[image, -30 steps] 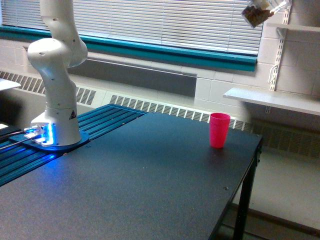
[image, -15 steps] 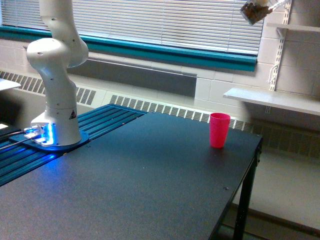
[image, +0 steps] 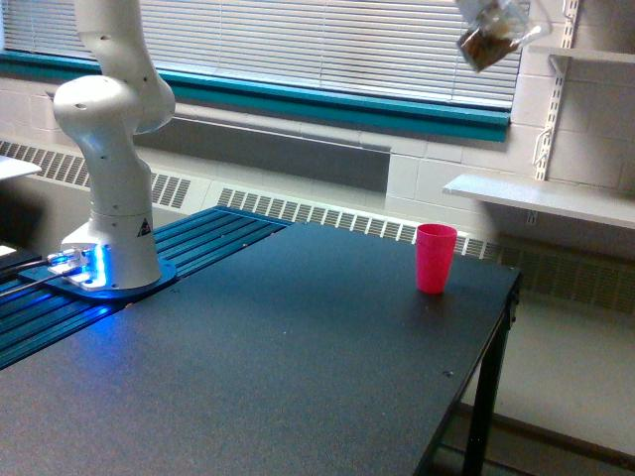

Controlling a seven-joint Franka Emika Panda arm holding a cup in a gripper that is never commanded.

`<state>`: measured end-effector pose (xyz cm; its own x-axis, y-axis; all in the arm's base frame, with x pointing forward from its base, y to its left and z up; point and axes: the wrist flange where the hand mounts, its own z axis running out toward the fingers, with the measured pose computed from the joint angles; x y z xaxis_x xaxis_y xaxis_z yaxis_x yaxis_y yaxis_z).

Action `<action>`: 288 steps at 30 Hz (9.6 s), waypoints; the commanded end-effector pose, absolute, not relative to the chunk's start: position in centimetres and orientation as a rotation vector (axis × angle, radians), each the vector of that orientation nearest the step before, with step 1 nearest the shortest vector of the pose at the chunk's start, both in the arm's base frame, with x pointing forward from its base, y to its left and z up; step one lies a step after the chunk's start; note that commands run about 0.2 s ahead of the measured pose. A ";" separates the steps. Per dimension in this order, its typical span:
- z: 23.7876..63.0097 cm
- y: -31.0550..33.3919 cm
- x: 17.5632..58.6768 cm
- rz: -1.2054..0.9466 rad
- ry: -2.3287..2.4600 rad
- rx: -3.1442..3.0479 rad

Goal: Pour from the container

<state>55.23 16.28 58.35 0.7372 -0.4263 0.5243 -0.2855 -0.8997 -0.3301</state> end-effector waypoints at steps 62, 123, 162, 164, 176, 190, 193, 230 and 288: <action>42.4 22.9 43.3 -0.456 0.472 -3.033; 34.2 26.2 45.8 -0.130 0.363 -3.139; 32.0 27.8 47.1 0.009 0.312 -3.202; 32.0 27.9 47.1 0.014 0.309 -3.199; 31.4 28.0 47.4 0.048 0.312 -3.210; 31.2 28.0 47.5 0.082 0.297 -3.225; 31.2 27.9 47.6 0.089 0.301 -3.229; 30.8 27.9 47.4 0.165 0.273 -3.261; 30.4 28.0 48.7 0.255 0.220 -3.331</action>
